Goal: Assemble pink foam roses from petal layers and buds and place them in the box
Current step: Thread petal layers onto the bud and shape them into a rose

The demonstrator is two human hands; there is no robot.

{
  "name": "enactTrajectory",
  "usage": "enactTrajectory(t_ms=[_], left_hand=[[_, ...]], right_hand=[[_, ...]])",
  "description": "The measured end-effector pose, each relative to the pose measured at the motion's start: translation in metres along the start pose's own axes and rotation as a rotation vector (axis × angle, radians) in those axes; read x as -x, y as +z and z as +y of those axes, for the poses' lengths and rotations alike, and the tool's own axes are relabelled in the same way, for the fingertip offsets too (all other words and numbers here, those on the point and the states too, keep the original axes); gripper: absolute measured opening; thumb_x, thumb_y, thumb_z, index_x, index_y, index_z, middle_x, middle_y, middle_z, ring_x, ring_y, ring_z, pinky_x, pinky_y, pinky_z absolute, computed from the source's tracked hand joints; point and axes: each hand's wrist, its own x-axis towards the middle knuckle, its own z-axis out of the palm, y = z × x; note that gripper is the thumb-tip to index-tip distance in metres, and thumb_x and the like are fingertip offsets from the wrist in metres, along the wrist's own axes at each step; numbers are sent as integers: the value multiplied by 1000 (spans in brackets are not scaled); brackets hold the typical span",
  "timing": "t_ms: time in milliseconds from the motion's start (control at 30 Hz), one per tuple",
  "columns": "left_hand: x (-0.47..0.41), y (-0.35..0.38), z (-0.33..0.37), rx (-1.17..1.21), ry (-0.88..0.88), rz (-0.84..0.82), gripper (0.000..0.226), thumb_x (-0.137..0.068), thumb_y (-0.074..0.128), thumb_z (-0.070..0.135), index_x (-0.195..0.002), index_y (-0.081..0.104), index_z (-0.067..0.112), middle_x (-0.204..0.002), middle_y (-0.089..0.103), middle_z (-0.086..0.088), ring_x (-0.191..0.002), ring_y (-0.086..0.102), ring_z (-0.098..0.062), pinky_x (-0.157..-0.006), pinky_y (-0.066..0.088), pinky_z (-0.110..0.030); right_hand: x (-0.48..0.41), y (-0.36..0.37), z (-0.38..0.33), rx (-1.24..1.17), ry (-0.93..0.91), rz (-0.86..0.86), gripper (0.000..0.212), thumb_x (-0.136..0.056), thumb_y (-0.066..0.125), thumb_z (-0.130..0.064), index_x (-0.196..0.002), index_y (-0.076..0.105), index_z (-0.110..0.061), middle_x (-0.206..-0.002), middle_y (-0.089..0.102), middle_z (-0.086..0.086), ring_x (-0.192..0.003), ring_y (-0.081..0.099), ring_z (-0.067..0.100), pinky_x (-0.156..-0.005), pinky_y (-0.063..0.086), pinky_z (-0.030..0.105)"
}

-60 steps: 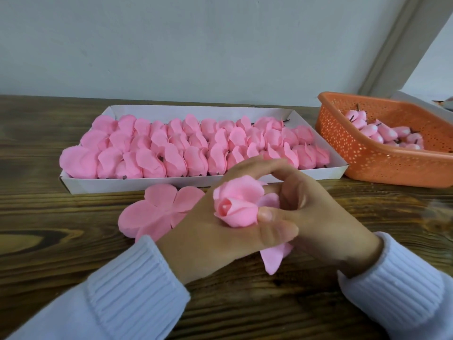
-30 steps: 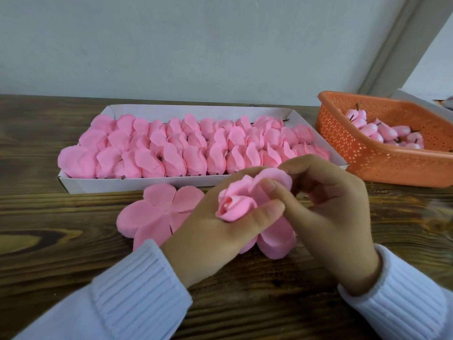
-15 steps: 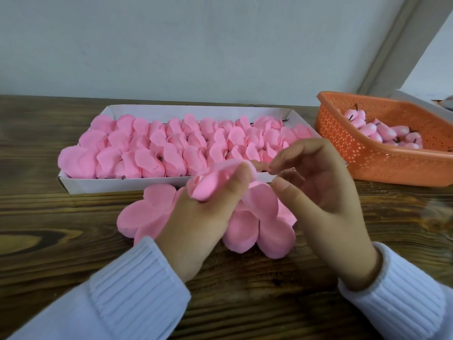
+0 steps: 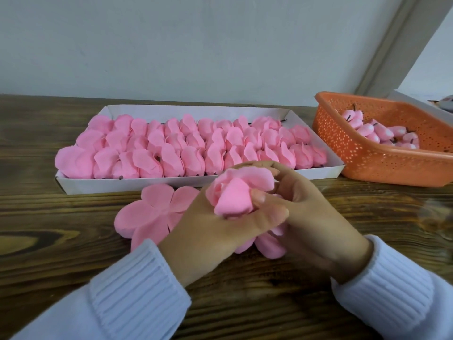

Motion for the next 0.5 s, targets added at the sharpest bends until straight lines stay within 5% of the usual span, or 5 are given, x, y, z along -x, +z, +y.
enactTrajectory(t_ms=[167,333,500], left_hand=[[1,-3,9,-25,-44,-192,47,-77,68,20,-120,56,5,-94,70,-2,-89,70,-26,-78,55,-40],[3,-2,4,-233,0,-40,41,-72,64,46,-105,72,23,-114,68,17,-122,53,0,-106,38,-33],[0,-4,0,-121,32,156,38,-75,67,45,-106,72,24,-110,71,5,-105,66,-10,-89,54,-35]], right_hand=[[2,-1,-11,-199,187,-218,47,-80,65,-11,-121,51,6,-96,60,24,-76,66,23,-62,57,27],[1,-7,-8,-130,242,-152,49,-78,65,-6,-123,51,7,-113,61,27,-101,61,35,-82,55,41],[0,-7,-9,12,140,5,40,-81,68,-15,-116,58,0,-91,72,21,-80,72,24,-67,58,25]])
